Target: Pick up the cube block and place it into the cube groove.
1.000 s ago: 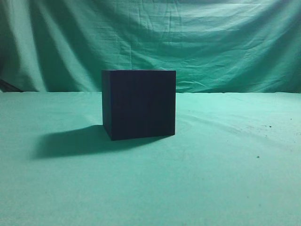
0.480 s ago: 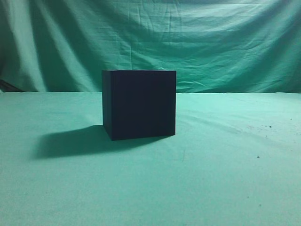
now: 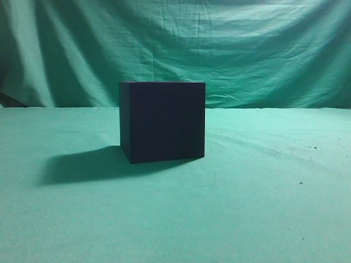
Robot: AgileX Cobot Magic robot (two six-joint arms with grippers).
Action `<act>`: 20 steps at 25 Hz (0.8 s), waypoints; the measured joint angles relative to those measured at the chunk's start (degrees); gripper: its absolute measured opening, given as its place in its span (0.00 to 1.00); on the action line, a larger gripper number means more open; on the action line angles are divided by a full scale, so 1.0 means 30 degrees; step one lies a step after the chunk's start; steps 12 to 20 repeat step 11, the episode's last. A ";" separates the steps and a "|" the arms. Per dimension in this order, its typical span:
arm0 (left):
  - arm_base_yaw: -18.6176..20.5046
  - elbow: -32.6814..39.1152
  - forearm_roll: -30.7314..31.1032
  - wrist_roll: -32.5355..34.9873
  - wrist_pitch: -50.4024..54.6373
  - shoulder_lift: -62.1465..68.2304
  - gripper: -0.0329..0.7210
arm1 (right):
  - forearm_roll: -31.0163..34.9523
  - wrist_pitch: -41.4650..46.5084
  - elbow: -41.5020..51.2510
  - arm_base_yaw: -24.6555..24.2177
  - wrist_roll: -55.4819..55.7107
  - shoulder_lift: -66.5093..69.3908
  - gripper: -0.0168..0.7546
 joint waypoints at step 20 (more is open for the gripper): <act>0.0000 0.0000 0.0000 0.0000 0.0000 0.0000 0.04 | 0.0000 0.0164 0.0016 0.0000 0.0000 0.0000 0.09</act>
